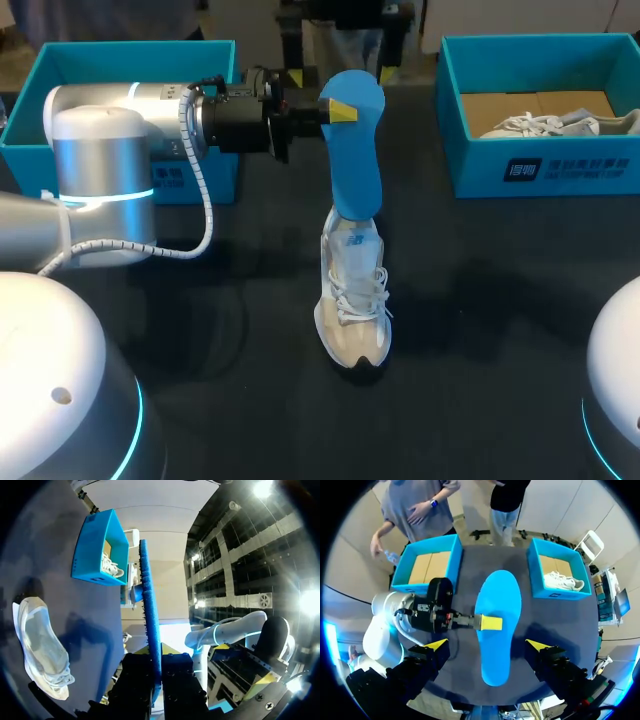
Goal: Take the shoe out of the shoebox, open the shoe tongue, remove and reinsert the insole, then place the shoe into the shoebox
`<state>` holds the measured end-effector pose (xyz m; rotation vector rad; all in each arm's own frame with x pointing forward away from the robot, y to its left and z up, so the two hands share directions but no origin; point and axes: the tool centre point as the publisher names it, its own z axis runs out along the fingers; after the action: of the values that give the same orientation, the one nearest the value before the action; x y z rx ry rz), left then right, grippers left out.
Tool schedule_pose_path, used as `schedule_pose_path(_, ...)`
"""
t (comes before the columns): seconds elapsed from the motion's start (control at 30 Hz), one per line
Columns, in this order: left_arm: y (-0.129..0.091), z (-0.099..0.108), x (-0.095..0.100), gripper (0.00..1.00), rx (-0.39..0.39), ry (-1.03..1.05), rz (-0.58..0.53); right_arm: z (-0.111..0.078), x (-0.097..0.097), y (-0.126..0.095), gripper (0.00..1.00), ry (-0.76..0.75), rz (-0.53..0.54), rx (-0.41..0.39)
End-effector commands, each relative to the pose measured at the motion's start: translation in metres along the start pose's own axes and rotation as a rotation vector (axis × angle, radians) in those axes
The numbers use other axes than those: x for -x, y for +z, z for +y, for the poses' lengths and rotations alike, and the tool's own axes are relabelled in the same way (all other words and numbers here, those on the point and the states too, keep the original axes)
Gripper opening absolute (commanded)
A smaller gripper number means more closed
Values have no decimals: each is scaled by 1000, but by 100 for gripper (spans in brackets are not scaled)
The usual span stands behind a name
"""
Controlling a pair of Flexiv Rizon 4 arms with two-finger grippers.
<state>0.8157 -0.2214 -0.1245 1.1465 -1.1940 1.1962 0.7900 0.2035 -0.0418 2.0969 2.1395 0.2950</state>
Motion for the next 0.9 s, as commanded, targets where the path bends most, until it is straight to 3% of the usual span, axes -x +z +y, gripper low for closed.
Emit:
schedule_pose_path(0.03,0,0,0,0,0,0,-2,-7,18,3,100,-25,71,-18)
schedule_pose_path(0.23,0,0,0,0,0,0,-2,-9,24,2,100,-35,200,-2)
schedule_pose_path(0.63,0,0,0,0,0,0,-2,-4,58,-7,100,-62,474,39)
schedule_pose_path(0.9,0,0,0,0,0,0,-2,-2,70,-7,100,-84,633,11)
